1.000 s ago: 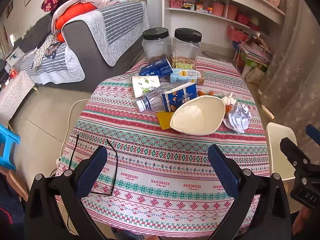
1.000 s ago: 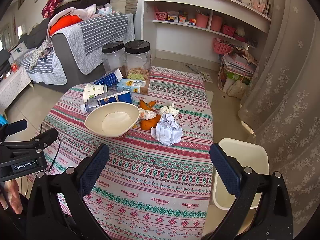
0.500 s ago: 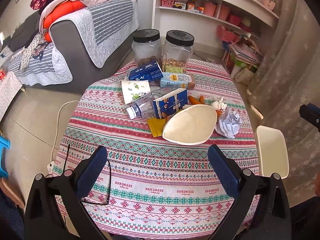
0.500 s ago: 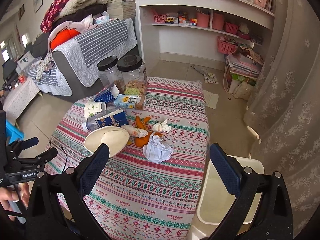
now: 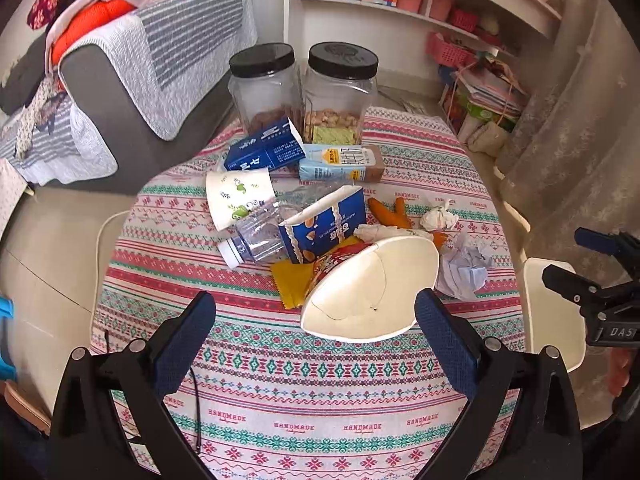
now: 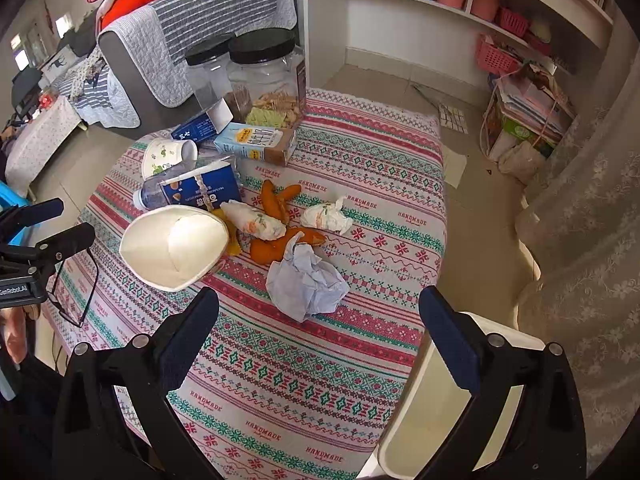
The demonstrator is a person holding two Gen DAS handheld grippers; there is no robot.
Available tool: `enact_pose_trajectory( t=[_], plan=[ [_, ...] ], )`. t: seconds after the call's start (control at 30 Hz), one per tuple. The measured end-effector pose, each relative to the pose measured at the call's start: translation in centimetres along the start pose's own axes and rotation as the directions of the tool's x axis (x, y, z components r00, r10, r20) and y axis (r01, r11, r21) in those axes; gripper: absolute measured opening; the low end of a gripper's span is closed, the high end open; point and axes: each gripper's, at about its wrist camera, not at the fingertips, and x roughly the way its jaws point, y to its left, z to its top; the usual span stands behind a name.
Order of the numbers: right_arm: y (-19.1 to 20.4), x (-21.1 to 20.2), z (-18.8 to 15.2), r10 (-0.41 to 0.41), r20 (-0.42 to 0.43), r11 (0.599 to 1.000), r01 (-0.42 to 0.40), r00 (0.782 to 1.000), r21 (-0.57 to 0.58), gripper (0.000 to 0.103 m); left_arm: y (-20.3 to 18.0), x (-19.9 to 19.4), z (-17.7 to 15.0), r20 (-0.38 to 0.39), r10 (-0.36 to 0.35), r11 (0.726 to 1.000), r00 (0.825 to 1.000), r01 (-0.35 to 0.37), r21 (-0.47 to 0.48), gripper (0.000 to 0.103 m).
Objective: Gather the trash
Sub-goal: 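Move left tool toward cream paper bowl while right tool approaches crumpled tissue, then grasp the bowl rim with left tool while right tool grasps crumpled tissue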
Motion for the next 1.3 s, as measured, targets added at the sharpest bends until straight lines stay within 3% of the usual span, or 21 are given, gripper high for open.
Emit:
enact_pose_trajectory(
  t=[0.13, 0.27, 0.5, 0.7, 0.93, 0.97, 1.07, 1.3],
  plan=[
    [0.4, 1.9, 0.2, -0.009, -0.019, 1.000, 0.008, 1.000, -0.027, 0.092, -0.7, 0.6, -0.1, 0.016, 0.012, 0.999, 1.000, -0.013, 0.033, 0.095],
    [0.6, 3.0, 0.3, -0.025, -0.023, 0.998, 0.024, 0.999, -0.052, 0.091, -0.7, 1.7, -0.2, -0.017, -0.006, 0.999, 1.000, 0.007, 0.038, 0.087],
    [1.4, 5.2, 0.5, -0.027, -0.036, 0.997, 0.024, 0.999, -0.077, 0.079, -0.9, 3.0, -0.5, -0.040, -0.015, 0.998, 0.999, 0.018, 0.054, 0.084],
    [1.6, 6.6, 0.6, -0.051, -0.040, 0.996, 0.048, 0.998, -0.078, 0.066, -0.9, 3.8, -0.7, -0.050, -0.009, 0.998, 0.999, 0.012, 0.058, 0.074],
    [1.7, 7.6, 0.0, -0.048, -0.050, 0.996, 0.044, 0.998, -0.073, 0.036, -0.5, 4.6, -0.9, -0.074, -0.045, 0.998, 0.996, 0.048, 0.038, 0.052],
    [1.8, 7.7, -0.1, -0.038, -0.063, 0.997, 0.033, 0.997, -0.070, 0.023, -0.5, 4.6, -1.0, -0.073, -0.049, 0.998, 0.996, 0.052, 0.038, 0.048],
    [2.0, 7.2, -0.2, -0.015, -0.058, 0.998, 0.012, 0.998, -0.059, 0.020, -0.6, 4.7, -1.1, -0.082, -0.065, 0.997, 0.995, 0.068, 0.037, 0.033],
    [1.8, 6.6, 0.0, 0.001, -0.061, 0.999, -0.003, 0.998, -0.044, 0.013, -0.4, 4.7, -1.2, -0.091, -0.109, 0.994, 0.990, 0.110, 0.015, 0.017]
  ],
)
